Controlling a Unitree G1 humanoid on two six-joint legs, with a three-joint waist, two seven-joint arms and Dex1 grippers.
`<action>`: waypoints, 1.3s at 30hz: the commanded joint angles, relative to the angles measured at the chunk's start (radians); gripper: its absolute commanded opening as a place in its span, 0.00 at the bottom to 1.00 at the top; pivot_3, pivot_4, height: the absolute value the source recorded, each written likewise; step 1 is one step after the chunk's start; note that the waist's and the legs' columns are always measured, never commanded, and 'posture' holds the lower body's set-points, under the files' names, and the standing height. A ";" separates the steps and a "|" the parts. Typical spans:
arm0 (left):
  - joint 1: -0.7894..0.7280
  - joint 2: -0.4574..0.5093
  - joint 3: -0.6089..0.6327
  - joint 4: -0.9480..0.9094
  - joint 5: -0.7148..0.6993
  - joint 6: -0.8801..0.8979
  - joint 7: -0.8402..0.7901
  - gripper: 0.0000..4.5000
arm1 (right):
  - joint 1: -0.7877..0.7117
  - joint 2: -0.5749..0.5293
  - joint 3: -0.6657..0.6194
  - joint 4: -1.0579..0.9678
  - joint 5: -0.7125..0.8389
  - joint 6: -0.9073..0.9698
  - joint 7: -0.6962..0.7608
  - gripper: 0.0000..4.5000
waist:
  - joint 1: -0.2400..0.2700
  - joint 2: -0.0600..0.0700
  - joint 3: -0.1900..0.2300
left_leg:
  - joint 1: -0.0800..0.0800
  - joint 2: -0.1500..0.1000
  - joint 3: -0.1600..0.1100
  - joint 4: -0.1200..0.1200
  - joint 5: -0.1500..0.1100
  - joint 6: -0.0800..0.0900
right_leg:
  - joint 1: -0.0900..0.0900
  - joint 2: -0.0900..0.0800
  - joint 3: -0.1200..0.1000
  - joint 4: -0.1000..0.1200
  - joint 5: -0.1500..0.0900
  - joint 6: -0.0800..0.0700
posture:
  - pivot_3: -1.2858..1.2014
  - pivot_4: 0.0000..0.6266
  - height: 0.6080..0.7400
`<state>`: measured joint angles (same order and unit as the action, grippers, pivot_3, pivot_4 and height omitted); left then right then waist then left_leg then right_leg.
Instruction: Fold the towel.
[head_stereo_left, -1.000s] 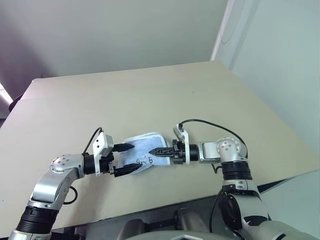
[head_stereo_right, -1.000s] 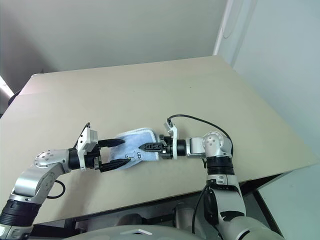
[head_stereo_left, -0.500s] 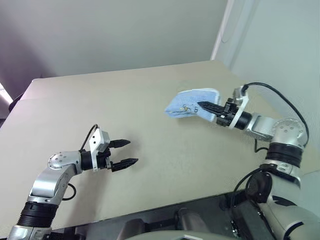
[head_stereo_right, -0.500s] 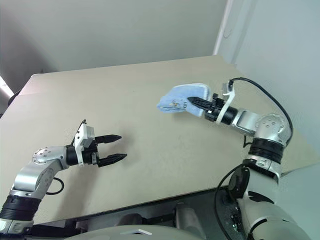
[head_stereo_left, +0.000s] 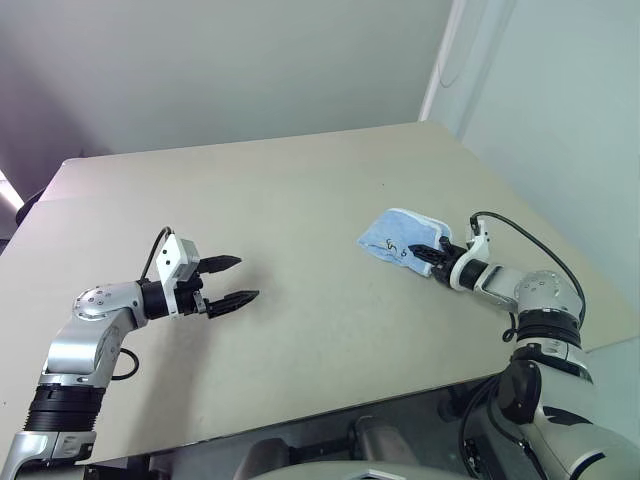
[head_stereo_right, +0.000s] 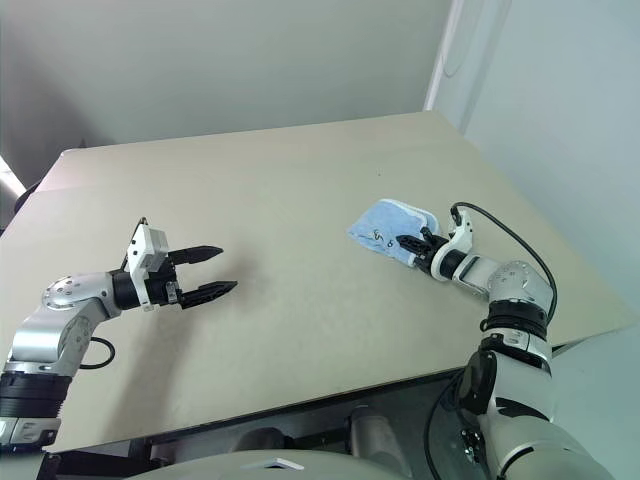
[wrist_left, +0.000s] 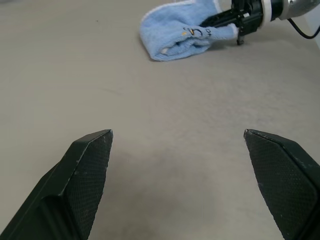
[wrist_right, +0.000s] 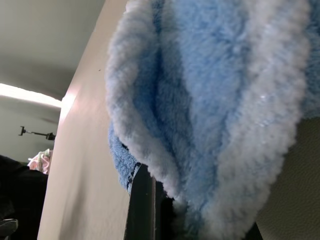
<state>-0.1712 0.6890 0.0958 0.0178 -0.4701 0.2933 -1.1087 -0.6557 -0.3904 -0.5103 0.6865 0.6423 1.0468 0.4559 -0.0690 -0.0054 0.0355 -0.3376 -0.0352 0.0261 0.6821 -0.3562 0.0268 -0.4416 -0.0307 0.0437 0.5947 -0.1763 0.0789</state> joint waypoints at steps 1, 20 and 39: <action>-0.009 0.009 0.032 -0.024 -0.012 -0.007 0.004 0.99 | -0.010 -0.004 0.021 0.033 -0.025 -0.017 -0.017 0.07 | 0.000 -0.001 0.000 | 0.000 0.000 0.000 0.000 0.000 0.000 | 0.000 0.000 0.000 0.000 0.000 0.000 | 0.52 0.00 1.00; 0.002 0.019 0.048 -0.041 -0.032 0.030 0.008 0.99 | -0.001 -0.156 -0.016 0.050 0.042 0.115 0.131 0.99 | 0.018 0.000 0.000 | 0.000 0.000 -0.001 0.001 0.000 0.000 | -0.001 0.000 -0.001 0.000 0.000 0.000 | 0.52 0.00 1.00; -0.018 0.027 0.093 -0.023 -0.068 0.058 0.001 0.99 | 0.271 -0.359 0.382 -0.707 -0.201 -0.505 0.538 0.99 | 0.026 0.000 0.001 | 0.001 0.001 0.001 0.001 0.000 0.000 | 0.004 0.003 -0.001 0.001 -0.003 0.005 | 0.52 0.00 1.00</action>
<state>-0.1701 0.7054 0.1514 0.0043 -0.5204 0.3596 -1.1080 -0.3856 -0.7532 -0.1835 0.0229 0.4835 0.6041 0.9692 -0.0433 -0.0057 0.0364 -0.3363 -0.0344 0.0272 0.6832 -0.3564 0.0272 -0.4377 -0.0275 0.0426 0.5957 -0.1796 0.0835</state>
